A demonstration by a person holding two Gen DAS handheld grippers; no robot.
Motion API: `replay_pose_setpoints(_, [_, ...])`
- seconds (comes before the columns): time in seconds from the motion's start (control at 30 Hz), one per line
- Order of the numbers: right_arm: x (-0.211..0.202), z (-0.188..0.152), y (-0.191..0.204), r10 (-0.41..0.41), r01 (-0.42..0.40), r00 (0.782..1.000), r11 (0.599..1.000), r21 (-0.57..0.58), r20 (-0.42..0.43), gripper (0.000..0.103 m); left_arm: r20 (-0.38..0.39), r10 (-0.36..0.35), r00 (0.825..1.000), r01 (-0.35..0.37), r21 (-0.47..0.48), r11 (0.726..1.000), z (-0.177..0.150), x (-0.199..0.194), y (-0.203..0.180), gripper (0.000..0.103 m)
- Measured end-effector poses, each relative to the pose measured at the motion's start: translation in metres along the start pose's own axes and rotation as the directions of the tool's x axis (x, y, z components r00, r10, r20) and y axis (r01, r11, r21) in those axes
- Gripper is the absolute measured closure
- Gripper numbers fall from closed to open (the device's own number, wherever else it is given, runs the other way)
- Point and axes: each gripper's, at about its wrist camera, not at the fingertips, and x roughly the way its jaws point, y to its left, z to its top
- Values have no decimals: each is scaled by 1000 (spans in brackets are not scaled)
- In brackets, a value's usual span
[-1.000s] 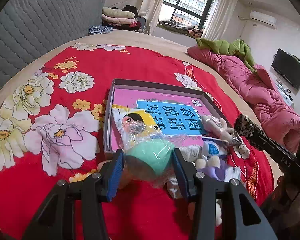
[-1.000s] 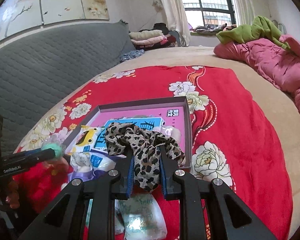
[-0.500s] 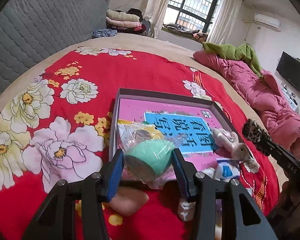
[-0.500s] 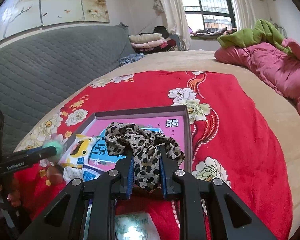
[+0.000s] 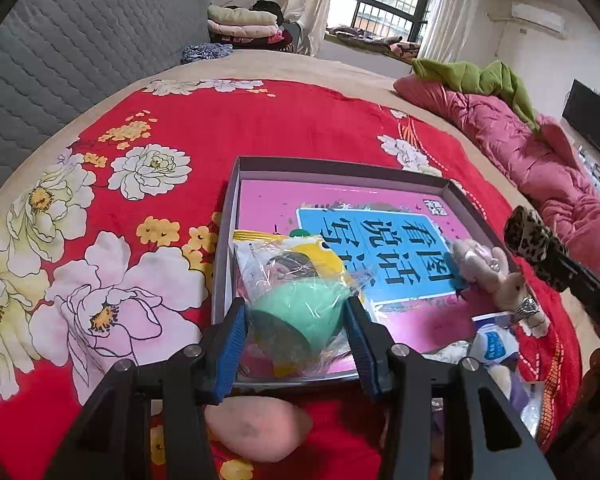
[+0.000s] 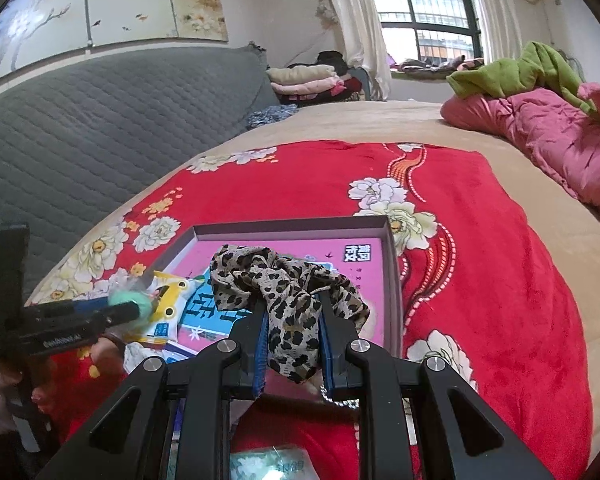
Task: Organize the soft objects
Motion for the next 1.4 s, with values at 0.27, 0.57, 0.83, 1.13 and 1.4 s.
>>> replay_pose_setpoints(0.27, [19,1,11,-17,14,999,998,-66,-45,80,-5,7,1000,-7,29,1000,0,4,-4,54])
replay_pose_setpoints(0.57, [46,-1,18,-72,59,994,986,-153,-81,79,-8,4,1000,-4,35,999,-1,4,-6,54])
replay_pose_setpoints(0.83, [58,-7,23,-44,21,990,986,-166,-136,77,-13,-3,1000,3,32,999,0,5,-4,54])
replay_pose_setpoints(1.13, [58,-10,23,-4,-20,987,990,-142,-161,67,-15,-6,1000,7,26,1000,-1,6,-3,54])
replay_pose_setpoints(1.4, [50,-8,26,13,-34,990,989,-147,-142,51,-15,-1,1000,2,16,1000,0,6,1,54])
